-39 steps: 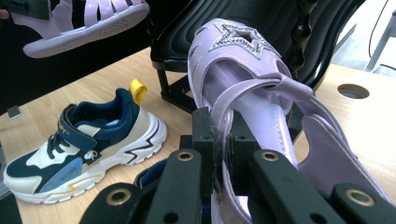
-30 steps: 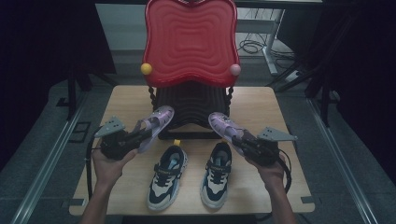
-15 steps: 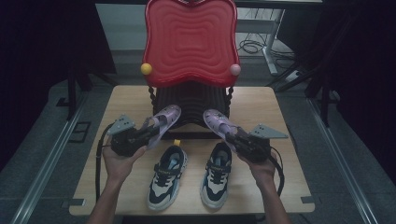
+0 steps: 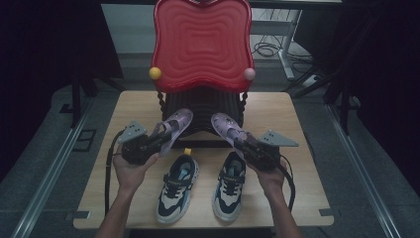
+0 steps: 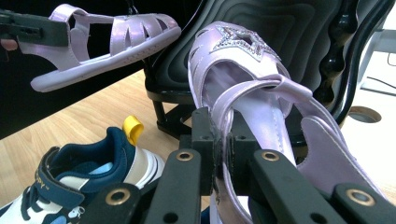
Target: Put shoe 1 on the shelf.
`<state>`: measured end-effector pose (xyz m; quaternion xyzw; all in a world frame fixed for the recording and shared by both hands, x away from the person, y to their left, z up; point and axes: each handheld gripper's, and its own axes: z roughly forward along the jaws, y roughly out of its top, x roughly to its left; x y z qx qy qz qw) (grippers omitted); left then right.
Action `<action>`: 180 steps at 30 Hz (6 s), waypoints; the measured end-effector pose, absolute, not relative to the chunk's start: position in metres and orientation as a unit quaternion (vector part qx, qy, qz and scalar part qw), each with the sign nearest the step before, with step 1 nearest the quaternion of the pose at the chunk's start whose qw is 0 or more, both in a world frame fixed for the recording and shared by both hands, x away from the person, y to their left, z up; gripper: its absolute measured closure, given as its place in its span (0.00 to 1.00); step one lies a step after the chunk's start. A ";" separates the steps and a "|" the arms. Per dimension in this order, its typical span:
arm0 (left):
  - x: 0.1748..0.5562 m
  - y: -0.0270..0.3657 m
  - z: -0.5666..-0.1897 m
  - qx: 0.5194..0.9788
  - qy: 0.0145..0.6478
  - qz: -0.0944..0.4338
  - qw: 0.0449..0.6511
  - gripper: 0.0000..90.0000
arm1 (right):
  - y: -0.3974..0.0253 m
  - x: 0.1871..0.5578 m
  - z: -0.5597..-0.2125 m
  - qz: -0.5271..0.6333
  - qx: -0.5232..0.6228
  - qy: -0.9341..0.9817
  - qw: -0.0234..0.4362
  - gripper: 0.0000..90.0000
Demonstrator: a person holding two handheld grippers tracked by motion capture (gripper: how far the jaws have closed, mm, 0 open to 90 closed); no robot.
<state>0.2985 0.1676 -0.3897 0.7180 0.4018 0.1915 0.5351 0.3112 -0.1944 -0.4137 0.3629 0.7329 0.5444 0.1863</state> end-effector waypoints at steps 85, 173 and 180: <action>0.394 0.119 -0.404 0.665 0.412 0.286 0.553 0.95 | -0.114 0.405 -0.415 0.544 0.442 0.661 0.270 0.94; 0.360 0.135 -0.421 0.684 0.412 0.208 0.565 0.54 | -0.114 0.373 -0.408 0.525 0.424 0.703 0.224 0.42; 0.342 0.138 -0.422 0.698 0.406 0.202 0.554 0.54 | -0.121 0.358 -0.411 0.533 0.401 0.714 0.212 0.46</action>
